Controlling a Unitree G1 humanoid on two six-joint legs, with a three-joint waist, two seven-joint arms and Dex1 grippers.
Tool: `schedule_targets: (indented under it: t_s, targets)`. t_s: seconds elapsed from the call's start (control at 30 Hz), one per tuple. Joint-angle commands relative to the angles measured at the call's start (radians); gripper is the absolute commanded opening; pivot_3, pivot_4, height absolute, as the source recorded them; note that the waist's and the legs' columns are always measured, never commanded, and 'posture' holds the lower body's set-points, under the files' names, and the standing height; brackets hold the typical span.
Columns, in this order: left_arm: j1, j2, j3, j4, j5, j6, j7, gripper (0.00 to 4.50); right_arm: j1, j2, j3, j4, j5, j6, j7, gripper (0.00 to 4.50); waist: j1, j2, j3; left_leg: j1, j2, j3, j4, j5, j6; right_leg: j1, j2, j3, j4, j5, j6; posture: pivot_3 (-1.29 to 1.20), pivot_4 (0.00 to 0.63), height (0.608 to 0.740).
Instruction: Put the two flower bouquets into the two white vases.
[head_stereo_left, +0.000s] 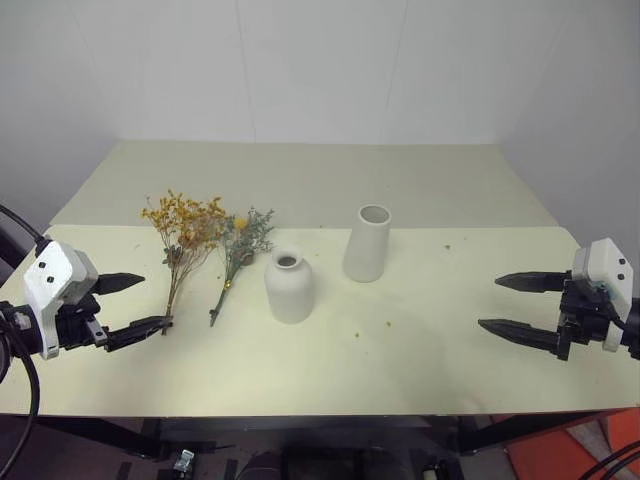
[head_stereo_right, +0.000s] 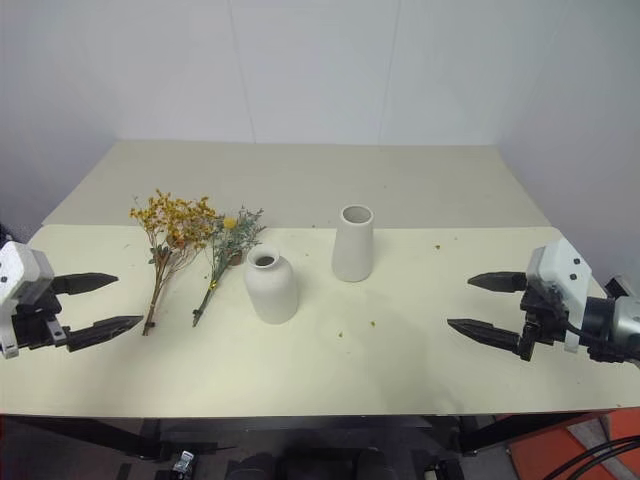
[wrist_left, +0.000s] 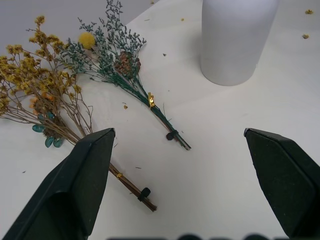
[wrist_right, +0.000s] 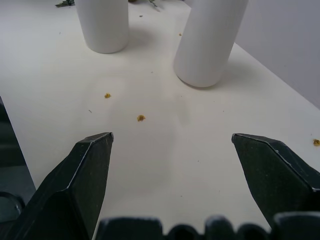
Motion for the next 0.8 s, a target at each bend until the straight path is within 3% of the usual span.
schedule_targets:
  t_s: [0.03,0.33,0.47,0.67,0.8]
  targets:
    - [-0.01,0.021,0.013,-0.005,0.001,-0.013,-0.006,4.5,0.006,-0.006,-0.059,-0.029,0.008,-0.003,-0.006,4.45,0.0,0.0,0.0,0.0,0.0,0.0,0.0,0.0,0.0,0.0,0.0,0.0,0.0,0.0,0.0,0.0,0.15,0.74]
    - [-0.007,0.024,0.021,-0.011,-0.003,0.01,-0.002,4.5,0.006,-0.014,-0.057,-0.028,0.019,0.023,-0.012,4.45,0.0,0.0,0.0,0.0,0.0,0.0,0.0,0.0,0.0,0.0,0.0,0.0,0.0,0.0,0.0,0.0,0.15,0.74]
    - [-0.018,0.028,0.012,-0.082,0.064,0.084,0.145,4.5,-0.048,-0.067,-0.021,-0.052,0.038,0.103,-0.029,4.45,-0.002,0.0,0.0,0.0,0.0,0.0,0.0,0.0,0.0,0.0,0.0,0.0,0.0,0.0,0.0,0.0,0.15,0.74]
    - [-0.098,0.107,0.019,-0.163,-0.033,0.445,0.246,4.5,-0.252,-0.145,0.088,-0.133,0.12,0.206,-0.029,4.45,-0.003,0.0,0.0,0.0,0.001,0.0,-0.001,0.0,0.0,-0.001,0.001,-0.001,0.001,0.0,0.0,0.0,0.15,0.74]
    - [-0.222,0.154,-0.056,-0.11,-0.071,0.684,0.323,4.5,-0.452,-0.127,0.248,-0.161,0.134,0.236,-0.032,4.45,-0.003,0.0,0.0,0.0,0.001,0.0,-0.001,0.0,0.0,-0.002,0.001,-0.001,0.001,0.0,0.0,0.0,0.15,0.74]
